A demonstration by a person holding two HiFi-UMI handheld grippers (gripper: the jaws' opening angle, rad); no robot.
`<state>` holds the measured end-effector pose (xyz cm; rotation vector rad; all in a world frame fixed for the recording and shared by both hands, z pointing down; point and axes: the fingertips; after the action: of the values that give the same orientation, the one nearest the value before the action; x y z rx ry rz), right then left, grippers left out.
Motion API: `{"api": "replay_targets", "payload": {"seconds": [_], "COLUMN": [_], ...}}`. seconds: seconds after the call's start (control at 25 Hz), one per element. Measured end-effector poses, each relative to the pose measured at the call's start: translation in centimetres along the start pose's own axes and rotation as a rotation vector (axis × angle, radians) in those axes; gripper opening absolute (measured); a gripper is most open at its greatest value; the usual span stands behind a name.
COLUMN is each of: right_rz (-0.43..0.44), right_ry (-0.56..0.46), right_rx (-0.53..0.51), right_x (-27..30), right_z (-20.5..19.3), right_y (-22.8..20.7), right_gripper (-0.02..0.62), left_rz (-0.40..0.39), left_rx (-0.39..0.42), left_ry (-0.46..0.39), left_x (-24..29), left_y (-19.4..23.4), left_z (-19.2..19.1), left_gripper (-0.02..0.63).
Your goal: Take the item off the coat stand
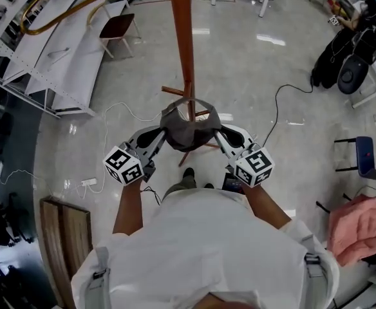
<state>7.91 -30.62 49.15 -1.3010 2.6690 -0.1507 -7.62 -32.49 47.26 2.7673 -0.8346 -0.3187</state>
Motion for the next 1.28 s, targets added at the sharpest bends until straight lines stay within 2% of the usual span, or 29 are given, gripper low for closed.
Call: {"api": "replay_targets", "payload": {"seconds": [0.28, 0.52, 0.72, 0.92, 1.12, 1.28], "right_rz": [0.045, 0.051, 0.030, -0.006, -0.019, -0.063], "right_ry": [-0.013, -0.011, 0.011, 0.024, 0.017, 0.001], "right_rx": [0.000, 0.004, 0.026, 0.042, 0.003, -0.011], "right_x": [-2.8, -6.2, -8.7, -10.0, -10.4, -10.9], "right_z": [0.7, -0.2, -1.4, -2.6, -2.4, -2.0], "right_y": [1.5, 2.0, 2.4, 3.8, 6.3, 8.8], "right_gripper": [0.052, 0.052, 0.051, 0.049, 0.048, 0.049], "left_rz": [0.040, 0.040, 0.028, 0.086, 0.143, 0.164], "left_rx": [0.008, 0.001, -0.007, -0.002, 0.031, 0.046], "left_ry": [-0.029, -0.006, 0.008, -0.011, -0.067, -0.087], "left_x": [-1.8, -2.4, -2.8, -3.7, -5.4, -7.9], "left_y": [-3.7, -7.1, -9.1, -9.6, -9.6, -10.2], "left_z": [-0.4, -2.2, -4.2, -5.0, -4.1, -3.9], "left_gripper": [0.020, 0.019, 0.018, 0.018, 0.018, 0.018]}}
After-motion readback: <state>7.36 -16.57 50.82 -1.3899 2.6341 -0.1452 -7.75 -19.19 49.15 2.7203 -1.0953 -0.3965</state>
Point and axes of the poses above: the fingertips, and each gripper's own axes: x forward along the fingers, y to its left, z out of its top, and after that the axes turned 14 degrees about -y, right-handed
